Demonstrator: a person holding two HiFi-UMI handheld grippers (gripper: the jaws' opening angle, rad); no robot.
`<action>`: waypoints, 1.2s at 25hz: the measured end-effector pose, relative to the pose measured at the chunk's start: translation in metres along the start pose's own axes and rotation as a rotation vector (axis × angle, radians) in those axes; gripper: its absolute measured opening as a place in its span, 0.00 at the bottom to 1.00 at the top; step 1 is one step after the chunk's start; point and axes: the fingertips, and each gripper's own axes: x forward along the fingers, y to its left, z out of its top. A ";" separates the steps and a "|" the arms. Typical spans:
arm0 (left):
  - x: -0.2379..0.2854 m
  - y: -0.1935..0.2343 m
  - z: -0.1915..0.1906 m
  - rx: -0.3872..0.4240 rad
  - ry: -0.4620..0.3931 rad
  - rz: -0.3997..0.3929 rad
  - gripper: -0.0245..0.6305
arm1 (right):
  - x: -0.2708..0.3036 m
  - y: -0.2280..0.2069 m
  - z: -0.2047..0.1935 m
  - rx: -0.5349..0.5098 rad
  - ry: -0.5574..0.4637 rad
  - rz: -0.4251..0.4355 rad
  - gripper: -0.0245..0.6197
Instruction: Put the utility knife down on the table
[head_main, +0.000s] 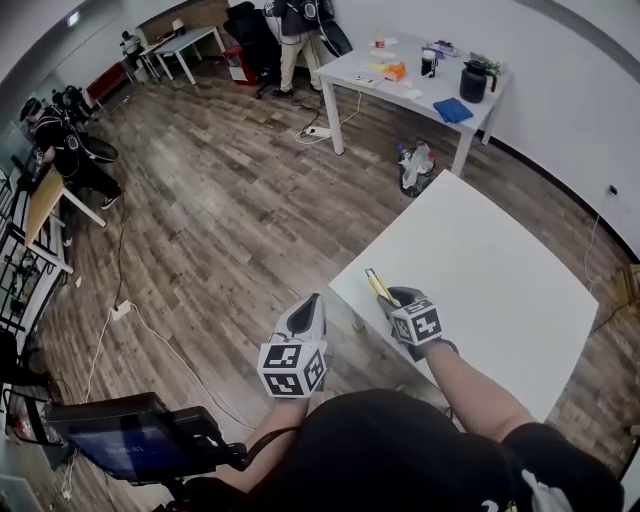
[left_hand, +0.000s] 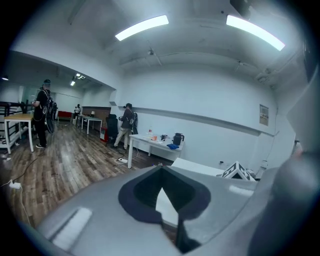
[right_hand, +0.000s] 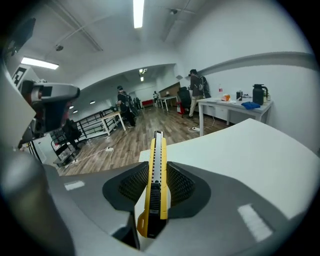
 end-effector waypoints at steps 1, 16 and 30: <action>-0.004 0.004 -0.001 -0.005 0.000 0.009 0.04 | 0.010 0.001 -0.004 -0.022 0.028 0.005 0.25; -0.014 0.054 -0.032 -0.102 0.016 0.100 0.04 | 0.076 0.000 -0.029 -0.189 0.257 0.036 0.25; -0.009 0.050 -0.034 -0.092 0.026 0.083 0.04 | 0.077 -0.003 -0.032 -0.170 0.272 0.045 0.32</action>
